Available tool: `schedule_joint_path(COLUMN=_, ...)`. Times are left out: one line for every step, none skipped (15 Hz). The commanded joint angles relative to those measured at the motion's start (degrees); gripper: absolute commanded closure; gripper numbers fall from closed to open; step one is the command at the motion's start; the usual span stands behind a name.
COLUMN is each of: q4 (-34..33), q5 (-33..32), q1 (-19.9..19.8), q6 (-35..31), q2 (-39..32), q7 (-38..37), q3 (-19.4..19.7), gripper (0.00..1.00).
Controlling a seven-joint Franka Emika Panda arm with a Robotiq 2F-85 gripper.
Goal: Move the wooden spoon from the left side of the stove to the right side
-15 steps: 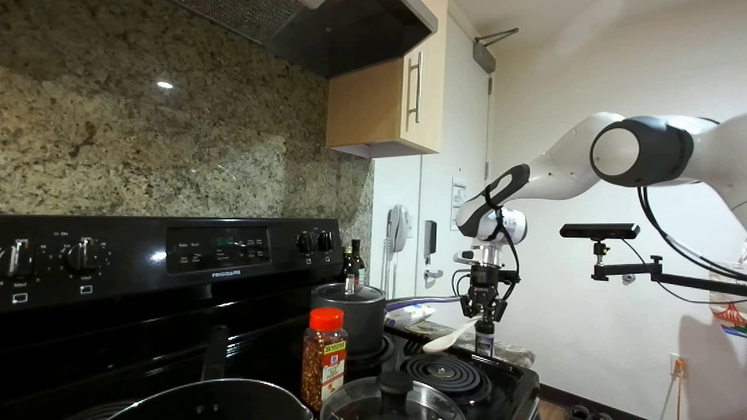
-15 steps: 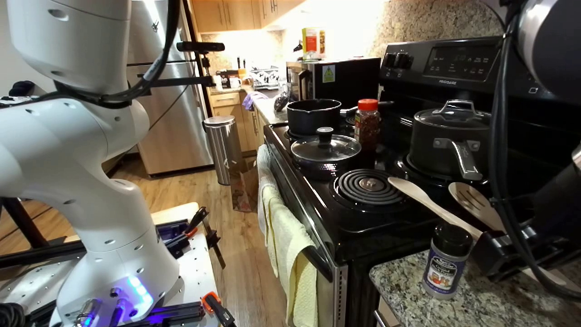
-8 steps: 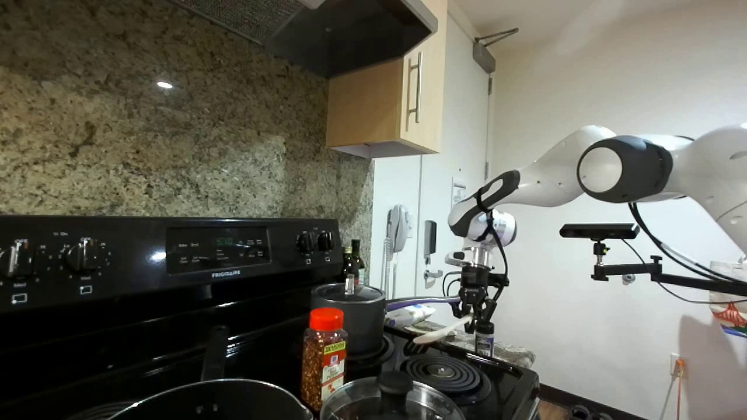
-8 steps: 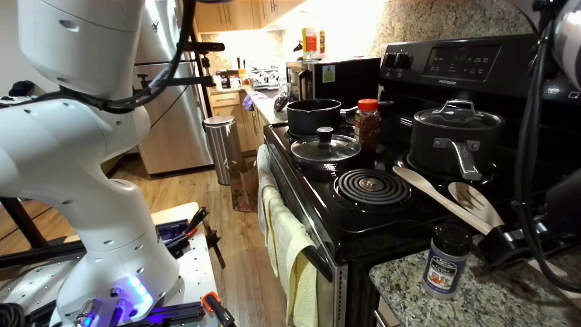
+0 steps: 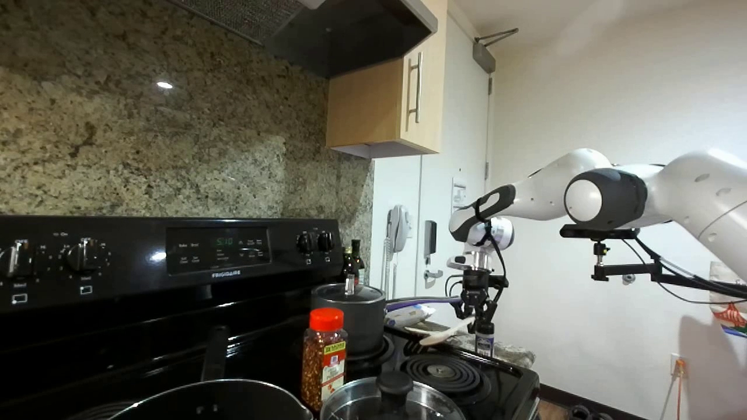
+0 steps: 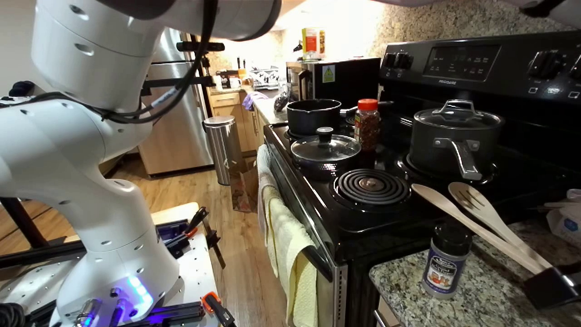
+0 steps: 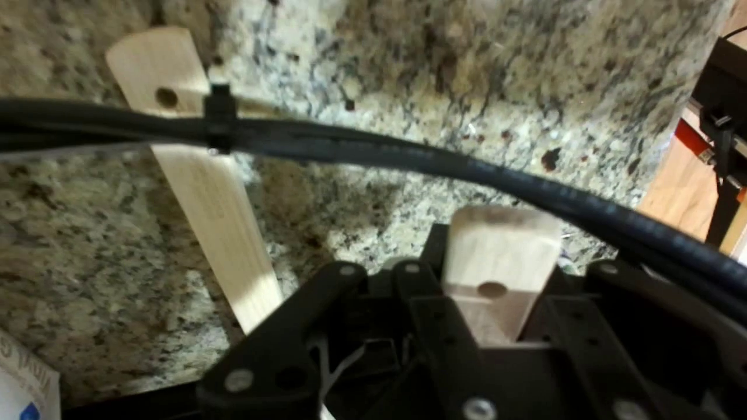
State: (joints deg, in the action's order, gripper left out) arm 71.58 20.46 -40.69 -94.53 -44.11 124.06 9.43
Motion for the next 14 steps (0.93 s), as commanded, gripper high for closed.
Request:
schedule_joint_path(q4=-6.45, q5=-2.76, q1=-2.36, q6=1.56, q2=-3.87, q7=0.22, q3=-1.4, gripper=0.98)
schedule_joint_path(q4=-7.29, q5=-3.12, q1=-2.71, q6=1.22, q2=-4.56, q7=-0.17, q3=-1.41, gripper=0.98)
schedule_joint_path(q4=-8.09, q5=-3.69, q1=-2.93, q6=1.11, q2=-5.18, q7=-0.22, q3=-1.47, gripper=0.98)
schedule_joint_path(q4=-8.73, q5=-4.44, q1=-3.04, q6=1.18, q2=-5.71, q7=0.09, q3=-1.57, gripper=0.82)
schedule_joint_path(q4=-9.26, q5=-4.55, q1=-3.32, q6=0.86, q2=-6.06, q7=-0.27, q3=-1.79, gripper=0.96)
schedule_joint_path(q4=-10.13, q5=-4.72, q1=-3.55, q6=0.76, q2=-6.65, q7=-0.56, q3=-2.0, gripper=0.62)
schedule_joint_path(q4=-10.85, q5=-5.15, q1=-3.65, q6=1.31, q2=-7.04, q7=-0.5, q3=-2.09, gripper=0.61)
schedule_joint_path(q4=-10.53, q5=-4.14, q1=-2.54, q6=0.78, q2=-7.0, q7=0.16, q3=-0.39, gripper=0.55)
schedule_joint_path(q4=-10.74, q5=-4.24, q1=-2.42, q6=0.57, q2=-7.04, q7=-0.01, q3=-0.3, gripper=0.49)
schedule_joint_path(q4=-10.91, q5=-4.64, q1=-2.18, q6=0.99, q2=-6.96, q7=-0.09, q3=-0.09, gripper=0.42)
schedule_joint_path(q4=-11.41, q5=-4.95, q1=-2.08, q6=2.35, q2=-6.98, q7=-0.09, q3=-0.02, gripper=0.37)
schedule_joint_path(q4=-11.38, q5=-5.04, q1=-1.89, q6=2.39, q2=-6.74, q7=-0.54, q3=0.12, gripper=0.3)
schedule_joint_path(q4=-11.41, q5=-5.38, q1=-1.67, q6=2.72, q2=-6.52, q7=-0.58, q3=0.26, gripper=0.24)
schedule_joint_path(q4=-11.31, q5=-5.5, q1=-1.45, q6=2.76, q2=-6.22, q7=-0.59, q3=0.36, gripper=0.16)
